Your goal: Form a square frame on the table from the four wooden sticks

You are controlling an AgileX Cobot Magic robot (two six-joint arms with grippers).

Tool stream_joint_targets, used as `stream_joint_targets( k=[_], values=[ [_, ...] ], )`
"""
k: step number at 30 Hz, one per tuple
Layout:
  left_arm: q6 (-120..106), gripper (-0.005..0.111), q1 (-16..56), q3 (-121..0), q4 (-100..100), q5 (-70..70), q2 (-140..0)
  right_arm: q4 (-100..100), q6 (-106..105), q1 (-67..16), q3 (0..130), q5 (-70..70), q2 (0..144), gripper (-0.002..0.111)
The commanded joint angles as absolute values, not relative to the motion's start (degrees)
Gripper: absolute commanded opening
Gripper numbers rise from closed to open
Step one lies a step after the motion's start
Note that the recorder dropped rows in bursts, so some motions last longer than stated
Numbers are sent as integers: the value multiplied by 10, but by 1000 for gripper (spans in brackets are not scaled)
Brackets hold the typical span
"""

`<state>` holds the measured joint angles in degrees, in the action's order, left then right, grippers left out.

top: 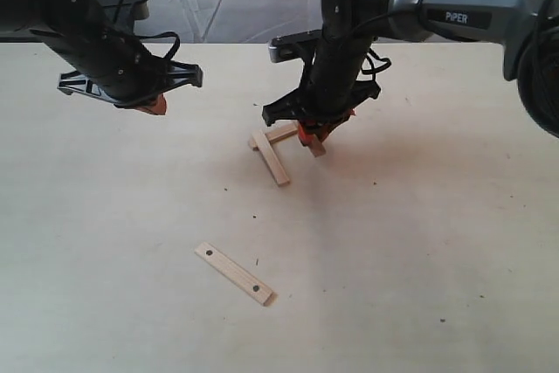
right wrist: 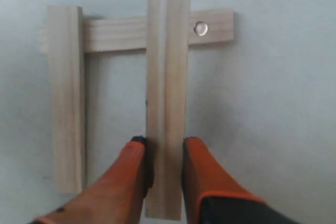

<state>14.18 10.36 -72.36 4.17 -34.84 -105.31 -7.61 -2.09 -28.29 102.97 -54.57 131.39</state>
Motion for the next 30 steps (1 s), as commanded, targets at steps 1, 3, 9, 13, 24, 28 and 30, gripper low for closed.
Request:
stream_joint_targets(
  k=[1, 3, 9, 13, 24, 28, 30],
  values=[
    [142, 0, 103, -722, 37, -345, -1047, -51, -40, -280, 1038, -529, 1329, 0],
    [142, 0, 103, -722, 37, -345, -1047, -31, -40, -280, 1038, -527, 1335, 0],
    [142, 0, 103, -722, 37, -344, -1047, -28, -45, -280, 1038, -513, 1339, 0],
    [142, 0, 103, -722, 37, -345, -1047, -28, -46, -280, 1038, -508, 1339, 0],
    [142, 0, 103, -722, 40, -345, -1047, -35, 16, -280, 1038, -532, 1308, 0],
    [142, 0, 103, -722, 40, -345, -1047, -35, 40, -280, 1038, -544, 1271, 0],
    [142, 0, 103, -722, 40, -345, -1047, -35, 61, -280, 1038, -561, 1257, 0]
  ],
)
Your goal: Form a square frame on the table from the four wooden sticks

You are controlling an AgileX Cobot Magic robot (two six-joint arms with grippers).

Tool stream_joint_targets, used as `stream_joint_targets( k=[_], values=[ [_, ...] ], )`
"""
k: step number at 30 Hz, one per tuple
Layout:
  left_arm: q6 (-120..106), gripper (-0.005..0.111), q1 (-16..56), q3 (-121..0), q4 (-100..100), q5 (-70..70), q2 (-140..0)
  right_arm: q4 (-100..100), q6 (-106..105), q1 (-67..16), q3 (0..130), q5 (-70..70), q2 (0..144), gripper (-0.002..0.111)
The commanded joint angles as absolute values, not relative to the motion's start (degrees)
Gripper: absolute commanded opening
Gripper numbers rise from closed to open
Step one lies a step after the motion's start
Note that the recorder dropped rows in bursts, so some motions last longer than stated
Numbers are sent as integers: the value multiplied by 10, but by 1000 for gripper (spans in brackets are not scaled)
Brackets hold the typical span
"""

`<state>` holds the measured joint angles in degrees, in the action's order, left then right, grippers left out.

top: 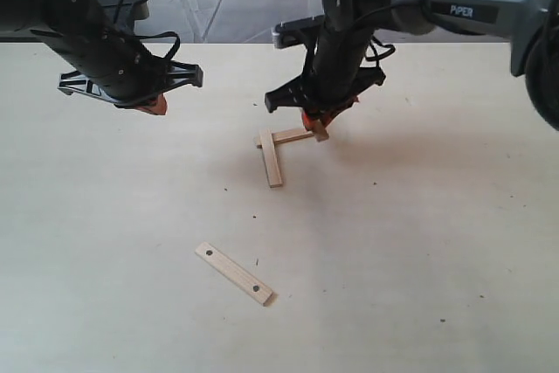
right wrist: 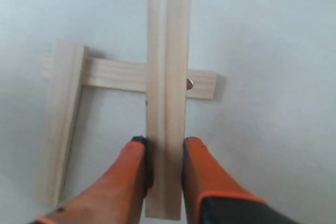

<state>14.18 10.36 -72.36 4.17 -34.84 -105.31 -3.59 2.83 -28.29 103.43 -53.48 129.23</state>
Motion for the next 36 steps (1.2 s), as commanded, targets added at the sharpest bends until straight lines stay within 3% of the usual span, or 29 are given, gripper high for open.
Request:
stream_joint_targets(
  k=[1, 18, 26, 36],
  values=[
    [142, 0, 103, -722, 40, -345, -1047, -35, 73, -280, 1037, -574, 1253, 0],
    [142, 0, 103, -722, 43, -343, -1047, -45, 76, -280, 938, -474, 1281, 1],
    [142, 0, 103, -722, 43, -342, -1047, -48, 76, -280, 938, -470, 1295, 31],
    [141, 0, 103, -722, 43, -343, -1047, -45, 76, -280, 956, -483, 1259, 40]
  ],
)
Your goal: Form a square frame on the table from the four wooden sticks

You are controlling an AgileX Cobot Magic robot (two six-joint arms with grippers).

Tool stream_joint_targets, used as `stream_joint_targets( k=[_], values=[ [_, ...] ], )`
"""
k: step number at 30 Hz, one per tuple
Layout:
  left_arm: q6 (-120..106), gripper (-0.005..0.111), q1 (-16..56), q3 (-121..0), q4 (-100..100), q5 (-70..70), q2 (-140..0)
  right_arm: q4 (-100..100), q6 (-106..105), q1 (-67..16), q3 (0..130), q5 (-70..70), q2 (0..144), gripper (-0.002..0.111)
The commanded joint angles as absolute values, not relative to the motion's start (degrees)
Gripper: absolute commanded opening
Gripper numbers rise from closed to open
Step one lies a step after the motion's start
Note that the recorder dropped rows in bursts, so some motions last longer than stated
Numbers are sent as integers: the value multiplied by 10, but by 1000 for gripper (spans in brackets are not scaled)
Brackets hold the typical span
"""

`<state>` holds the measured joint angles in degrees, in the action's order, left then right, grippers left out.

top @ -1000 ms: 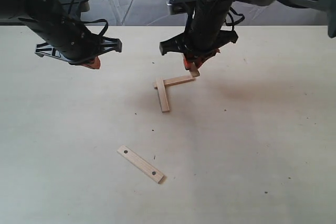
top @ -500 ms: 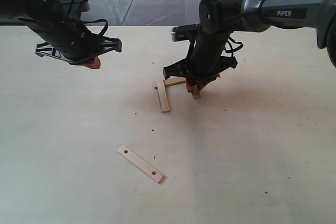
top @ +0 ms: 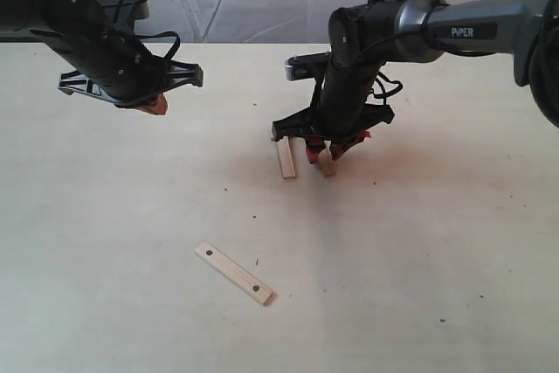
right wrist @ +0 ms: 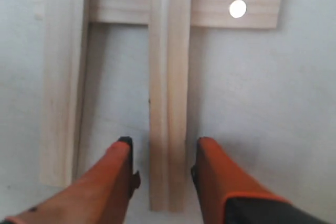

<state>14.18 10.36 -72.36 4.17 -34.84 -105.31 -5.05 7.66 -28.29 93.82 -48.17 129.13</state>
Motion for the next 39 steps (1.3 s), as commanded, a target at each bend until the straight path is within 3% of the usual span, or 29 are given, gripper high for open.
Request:
stream_joint_targets(
  k=[1, 22, 23, 26, 34, 39],
  values=[
    [141, 0, 103, -722, 43, -345, -1047, -45, 76, -280, 960, -484, 1253, 40],
    [141, 0, 103, -722, 43, -344, -1047, -46, 77, -280, 971, -490, 1312, 39],
    [141, 0, 103, -722, 43, -343, -1047, -45, 77, -280, 971, -490, 1317, 34],
    [141, 0, 103, -722, 43, -343, -1047, -46, 87, -280, 971, -516, 1327, 0],
    [141, 0, 103, -722, 43, -348, -1047, -44, 91, -280, 979, -558, 1200, 0],
    [141, 0, 103, -722, 43, -348, -1047, -54, 104, -281, 900, -550, 1202, 0]
  ],
)
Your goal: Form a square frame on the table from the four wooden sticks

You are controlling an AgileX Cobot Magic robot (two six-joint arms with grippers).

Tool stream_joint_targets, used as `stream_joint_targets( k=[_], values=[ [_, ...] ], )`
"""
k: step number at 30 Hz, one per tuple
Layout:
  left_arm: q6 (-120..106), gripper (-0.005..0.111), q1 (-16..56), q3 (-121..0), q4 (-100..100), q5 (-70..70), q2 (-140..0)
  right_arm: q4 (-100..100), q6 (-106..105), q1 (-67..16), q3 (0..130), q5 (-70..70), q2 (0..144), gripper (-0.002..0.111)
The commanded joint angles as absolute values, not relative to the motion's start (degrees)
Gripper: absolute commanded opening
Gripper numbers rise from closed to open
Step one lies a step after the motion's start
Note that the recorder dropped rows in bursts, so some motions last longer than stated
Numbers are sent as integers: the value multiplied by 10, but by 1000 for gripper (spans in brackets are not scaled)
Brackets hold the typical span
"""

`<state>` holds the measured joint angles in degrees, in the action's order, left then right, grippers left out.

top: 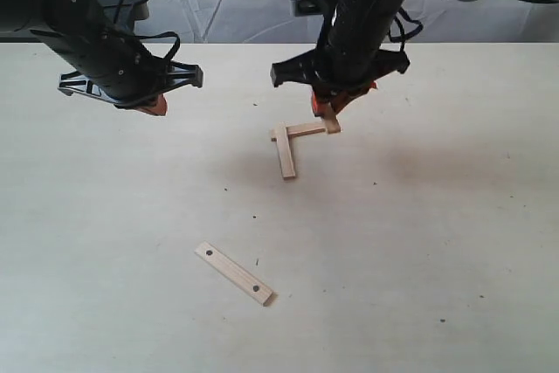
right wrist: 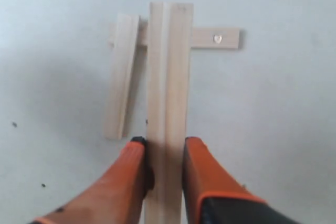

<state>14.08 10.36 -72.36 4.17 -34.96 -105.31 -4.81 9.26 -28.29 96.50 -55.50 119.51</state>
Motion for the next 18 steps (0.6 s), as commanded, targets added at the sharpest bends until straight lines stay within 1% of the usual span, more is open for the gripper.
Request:
stream_joint_targets(
  k=[1, 6, 10, 12, 15, 17, 18],
  values=[
    [141, 0, 103, -722, 43, -348, -1047, -68, 104, -281, 877, -535, 1206, 0],
    [141, 0, 103, -722, 44, -348, -1047, -73, 105, -281, 808, -479, 1210, 1],
    [141, 0, 103, -722, 44, -348, -1047, -73, 108, -281, 797, -460, 1210, 1],
    [141, 0, 103, -722, 44, -348, -1047, -73, 108, -281, 797, -457, 1209, 3],
    [141, 0, 103, -722, 44, -347, -1047, -74, 108, -281, 797, -460, 1208, 21],
    [141, 0, 103, -722, 44, -347, -1047, -75, 108, -281, 797, -466, 1208, 38],
    [141, 0, 103, -722, 44, -347, -1047, -76, 108, -281, 797, -467, 1206, 44]
  ],
)
